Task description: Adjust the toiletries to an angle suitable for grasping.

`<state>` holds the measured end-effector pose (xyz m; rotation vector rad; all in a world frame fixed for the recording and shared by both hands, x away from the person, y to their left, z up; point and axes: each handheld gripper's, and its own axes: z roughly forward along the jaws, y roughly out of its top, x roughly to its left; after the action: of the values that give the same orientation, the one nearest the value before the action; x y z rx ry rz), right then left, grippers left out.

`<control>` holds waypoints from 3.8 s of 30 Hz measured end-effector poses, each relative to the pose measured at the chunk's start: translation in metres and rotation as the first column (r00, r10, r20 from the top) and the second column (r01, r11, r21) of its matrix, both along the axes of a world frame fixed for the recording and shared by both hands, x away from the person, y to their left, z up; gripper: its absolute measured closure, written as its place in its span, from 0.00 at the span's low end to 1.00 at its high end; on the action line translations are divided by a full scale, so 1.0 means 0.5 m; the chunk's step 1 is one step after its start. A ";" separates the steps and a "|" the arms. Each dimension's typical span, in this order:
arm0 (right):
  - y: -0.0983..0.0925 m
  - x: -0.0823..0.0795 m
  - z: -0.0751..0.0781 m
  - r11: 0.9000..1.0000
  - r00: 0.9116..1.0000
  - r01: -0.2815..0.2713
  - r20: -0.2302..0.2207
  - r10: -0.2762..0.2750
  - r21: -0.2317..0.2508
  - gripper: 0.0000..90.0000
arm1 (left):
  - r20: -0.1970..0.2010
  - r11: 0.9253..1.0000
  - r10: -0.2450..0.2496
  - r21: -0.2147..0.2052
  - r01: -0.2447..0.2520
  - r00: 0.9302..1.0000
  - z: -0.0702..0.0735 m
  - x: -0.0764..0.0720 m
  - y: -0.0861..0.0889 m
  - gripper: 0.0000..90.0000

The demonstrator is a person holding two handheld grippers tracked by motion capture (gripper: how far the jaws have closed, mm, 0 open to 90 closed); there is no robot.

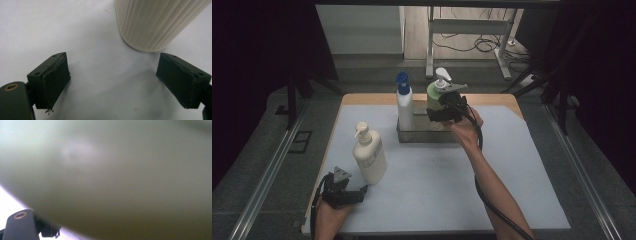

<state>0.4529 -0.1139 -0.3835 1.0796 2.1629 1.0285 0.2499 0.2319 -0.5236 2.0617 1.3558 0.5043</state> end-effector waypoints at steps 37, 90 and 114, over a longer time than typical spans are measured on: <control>-0.004 0.024 -0.095 1.000 0.995 0.019 -0.101 -0.018 0.007 0.14 | -0.001 1.000 0.000 0.000 0.000 1.000 0.000 0.000 0.000 0.12; -0.126 -0.064 -0.065 0.998 0.997 0.065 -0.032 -0.065 0.001 0.43 | -0.002 1.000 -0.001 0.002 0.001 1.000 0.000 0.000 0.000 0.12; -0.113 0.012 -0.122 0.985 0.977 0.173 -0.132 -0.170 0.017 1.00 | -0.001 1.000 -0.001 0.001 0.001 1.000 0.000 0.000 0.000 0.12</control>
<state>0.4589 -0.1704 -0.4444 1.3551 2.1164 0.9358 0.2498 0.2319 -0.5235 2.0638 1.3558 0.5034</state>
